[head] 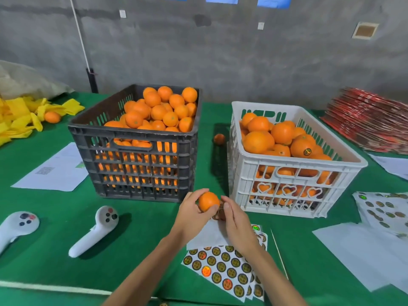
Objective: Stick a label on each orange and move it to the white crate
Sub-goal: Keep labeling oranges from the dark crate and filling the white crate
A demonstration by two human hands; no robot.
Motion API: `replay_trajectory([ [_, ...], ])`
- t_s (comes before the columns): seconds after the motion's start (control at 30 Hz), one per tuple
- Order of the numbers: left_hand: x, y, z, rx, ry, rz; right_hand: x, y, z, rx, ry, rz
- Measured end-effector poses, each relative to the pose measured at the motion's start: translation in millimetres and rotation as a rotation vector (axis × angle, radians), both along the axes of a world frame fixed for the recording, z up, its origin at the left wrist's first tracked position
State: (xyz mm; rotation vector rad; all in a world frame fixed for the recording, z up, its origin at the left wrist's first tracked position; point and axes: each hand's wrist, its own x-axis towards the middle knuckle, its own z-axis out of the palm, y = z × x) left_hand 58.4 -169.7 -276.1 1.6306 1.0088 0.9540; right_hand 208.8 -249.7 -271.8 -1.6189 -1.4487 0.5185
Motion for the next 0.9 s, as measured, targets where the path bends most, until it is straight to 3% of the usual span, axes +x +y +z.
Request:
replay_trajectory([
  [0.13, 2, -4, -8, -0.168, -0.042, 0.073, 9, -8, -3, -0.003, 0.052, -0.029],
  [0.33, 5, -5, -24, -0.204, -0.052, 0.082, 33, -7, 7, -0.181, -0.433, 0.287],
  [0.57, 1, -1, -28, -0.19, -0.06, 0.055, 42, 4, -3, -0.085, -0.325, 0.324],
  [0.9, -3, -6, -25, -0.194, -0.068, 0.074, 47, 15, -7, 0.024, -0.568, 0.407],
])
